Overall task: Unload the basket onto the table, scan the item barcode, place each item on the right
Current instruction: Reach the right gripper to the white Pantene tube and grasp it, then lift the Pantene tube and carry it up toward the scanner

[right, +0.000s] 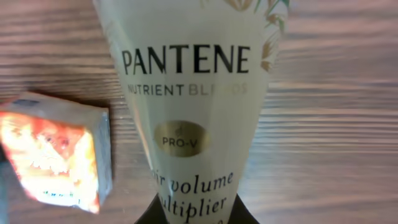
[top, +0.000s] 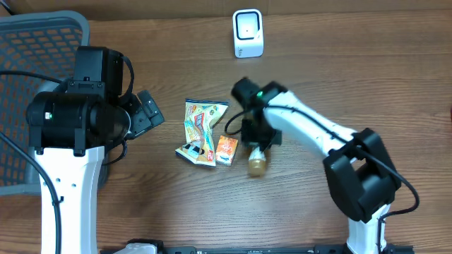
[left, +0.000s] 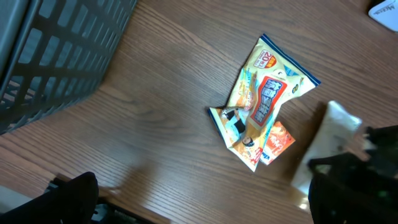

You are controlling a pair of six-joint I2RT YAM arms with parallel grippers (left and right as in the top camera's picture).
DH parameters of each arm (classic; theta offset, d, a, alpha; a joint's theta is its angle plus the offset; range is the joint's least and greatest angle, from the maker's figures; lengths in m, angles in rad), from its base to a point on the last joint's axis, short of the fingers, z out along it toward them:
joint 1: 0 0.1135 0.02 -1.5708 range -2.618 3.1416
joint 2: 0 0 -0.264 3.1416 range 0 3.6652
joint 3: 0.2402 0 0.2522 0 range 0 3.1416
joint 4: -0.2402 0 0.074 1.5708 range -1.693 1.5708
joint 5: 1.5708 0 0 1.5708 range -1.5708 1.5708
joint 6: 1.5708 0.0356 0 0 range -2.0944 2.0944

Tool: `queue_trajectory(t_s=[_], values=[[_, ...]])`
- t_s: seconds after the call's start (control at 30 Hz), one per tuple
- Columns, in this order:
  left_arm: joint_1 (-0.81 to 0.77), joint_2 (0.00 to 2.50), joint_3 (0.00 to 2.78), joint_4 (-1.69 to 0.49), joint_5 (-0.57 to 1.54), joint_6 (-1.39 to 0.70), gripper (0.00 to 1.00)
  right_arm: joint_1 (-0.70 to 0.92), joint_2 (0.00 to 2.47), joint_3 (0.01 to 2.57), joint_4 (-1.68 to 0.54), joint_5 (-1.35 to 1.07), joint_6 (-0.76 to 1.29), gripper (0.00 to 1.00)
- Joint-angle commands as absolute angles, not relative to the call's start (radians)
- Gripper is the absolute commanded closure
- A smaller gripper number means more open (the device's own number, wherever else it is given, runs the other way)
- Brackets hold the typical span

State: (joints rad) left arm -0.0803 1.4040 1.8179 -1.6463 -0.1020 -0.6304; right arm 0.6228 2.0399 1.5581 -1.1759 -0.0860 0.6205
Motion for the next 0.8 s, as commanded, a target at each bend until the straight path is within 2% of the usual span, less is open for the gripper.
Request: queue_trajectory(t_s=[0.0, 0.23, 0.37, 0.53, 0.77], values=[[-0.075, 1.406, 1.814, -1.645, -0.115, -0.651, 0.0, 0.536, 2.029, 1.689, -1.242, -0.235, 0.401, 0.96], [-0.075, 1.406, 1.814, -1.645, -0.115, -0.651, 0.0, 0.347, 2.029, 1.777, -1.388, -0.938, -0.119, 0.96], [-0.075, 1.406, 1.814, -1.645, -0.115, -0.651, 0.0, 0.232, 2.029, 1.777, -1.489, -1.188, -0.296, 0.96], [-0.075, 1.406, 1.814, -1.645, -0.115, -0.651, 0.01, 0.128, 2.029, 1.777, -1.604, -1.282, -0.376, 0.96], [-0.075, 1.406, 1.814, -1.645, -0.115, -0.651, 0.0, 0.103, 2.029, 1.772, -1.695, -1.297, -0.447, 0.97]])
